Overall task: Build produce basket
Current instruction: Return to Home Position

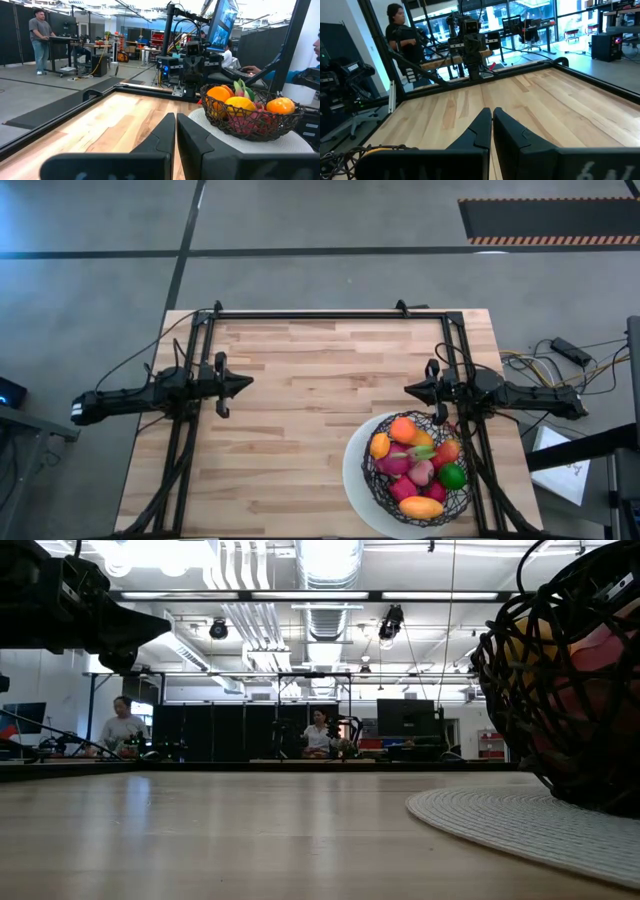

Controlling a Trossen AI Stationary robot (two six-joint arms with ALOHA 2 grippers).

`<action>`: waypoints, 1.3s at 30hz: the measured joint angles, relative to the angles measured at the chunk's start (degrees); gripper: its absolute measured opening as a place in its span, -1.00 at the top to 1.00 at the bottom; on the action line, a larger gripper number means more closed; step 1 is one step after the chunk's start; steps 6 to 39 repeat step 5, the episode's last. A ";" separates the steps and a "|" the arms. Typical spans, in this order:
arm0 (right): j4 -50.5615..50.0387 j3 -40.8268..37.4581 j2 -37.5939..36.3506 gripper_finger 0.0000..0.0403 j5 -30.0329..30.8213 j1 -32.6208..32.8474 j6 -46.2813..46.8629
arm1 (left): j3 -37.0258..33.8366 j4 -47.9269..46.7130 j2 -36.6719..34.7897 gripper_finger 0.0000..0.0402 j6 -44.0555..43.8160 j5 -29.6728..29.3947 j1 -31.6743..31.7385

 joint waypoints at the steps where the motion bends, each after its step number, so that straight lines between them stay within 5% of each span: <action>1: 0.00 -0.02 0.00 0.96 0.00 0.00 0.00 | 0.00 0.00 0.00 1.00 0.00 0.00 0.00; 39: 0.00 -0.02 -0.01 0.96 0.00 0.00 0.00 | 0.00 -0.01 0.00 1.00 0.00 0.00 0.00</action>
